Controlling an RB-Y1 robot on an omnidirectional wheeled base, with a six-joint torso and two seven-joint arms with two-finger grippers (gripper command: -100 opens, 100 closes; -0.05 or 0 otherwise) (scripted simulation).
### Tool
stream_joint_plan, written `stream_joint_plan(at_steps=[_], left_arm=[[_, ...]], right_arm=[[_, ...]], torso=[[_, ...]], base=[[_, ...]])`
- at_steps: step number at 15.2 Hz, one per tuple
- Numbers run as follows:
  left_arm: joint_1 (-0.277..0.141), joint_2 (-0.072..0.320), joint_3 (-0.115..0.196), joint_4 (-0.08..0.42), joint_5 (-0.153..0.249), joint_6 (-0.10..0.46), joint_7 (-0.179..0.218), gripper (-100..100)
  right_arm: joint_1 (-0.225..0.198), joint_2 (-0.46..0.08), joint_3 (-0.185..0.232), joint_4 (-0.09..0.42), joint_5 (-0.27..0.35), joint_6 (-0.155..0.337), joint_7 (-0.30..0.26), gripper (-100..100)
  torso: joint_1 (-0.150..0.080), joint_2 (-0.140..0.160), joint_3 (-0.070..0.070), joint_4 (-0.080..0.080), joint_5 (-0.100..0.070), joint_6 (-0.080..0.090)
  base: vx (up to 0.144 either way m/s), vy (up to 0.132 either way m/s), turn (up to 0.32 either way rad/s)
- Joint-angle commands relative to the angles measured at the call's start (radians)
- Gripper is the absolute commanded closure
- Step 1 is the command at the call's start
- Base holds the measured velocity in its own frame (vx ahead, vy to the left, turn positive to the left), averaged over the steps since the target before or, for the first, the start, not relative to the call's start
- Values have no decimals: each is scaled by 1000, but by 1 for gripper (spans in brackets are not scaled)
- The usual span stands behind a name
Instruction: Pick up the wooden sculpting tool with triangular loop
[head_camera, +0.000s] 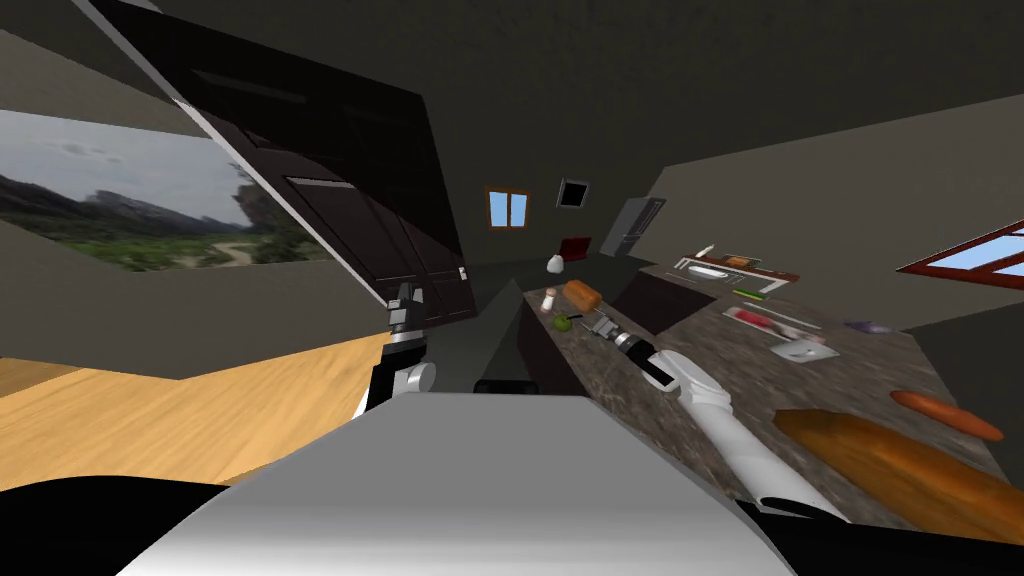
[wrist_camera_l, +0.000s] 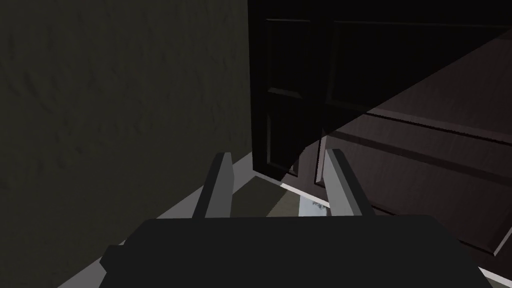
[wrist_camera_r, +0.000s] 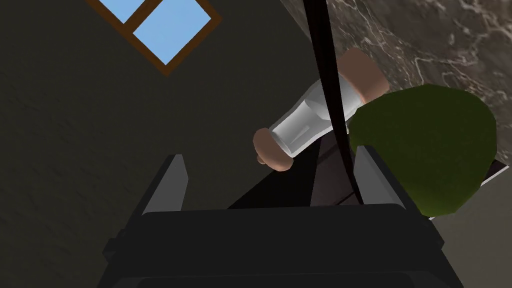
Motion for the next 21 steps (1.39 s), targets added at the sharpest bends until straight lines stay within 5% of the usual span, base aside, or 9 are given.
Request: stream_joint_plan(at_steps=[1,6,11,12,17,18,21], left_arm=[[0,0,0,0,0,0,0,0],[0,0,0,0,0,0,0,0],[0,0,0,0,0,0,0,0],[0,0,0,0,0,0,0,0],[0,0,0,0,0,0,0,0],[0,0,0,0,0,0,0,0],[0,0,0,0,0,0,0,0]], right_arm=[[-4,-22,1,22,35,1,38,-100],[-25,-59,15,114,122,-15,135,-100],[-24,-62,22,137,136,-21,151,-100],[-24,-62,22,137,136,-21,151,100],[-23,-62,22,137,136,-22,151,100],[-18,-86,28,133,134,-50,133,-100],[-11,-114,35,129,131,-84,111,-100]], torso=[[0,0,0,0,0,0],[1,-3,-2,-1,0,0],[3,-4,-2,-1,1,1],[4,-3,-2,-1,1,1],[5,-2,-1,0,1,0],[5,-2,-1,0,1,0],[3,-2,-1,0,1,-1]], base=[[1,-47,185],[18,-34,267],[27,-13,86],[0,0,0],[0,0,0],[1,-7,115],[2,-27,135]])
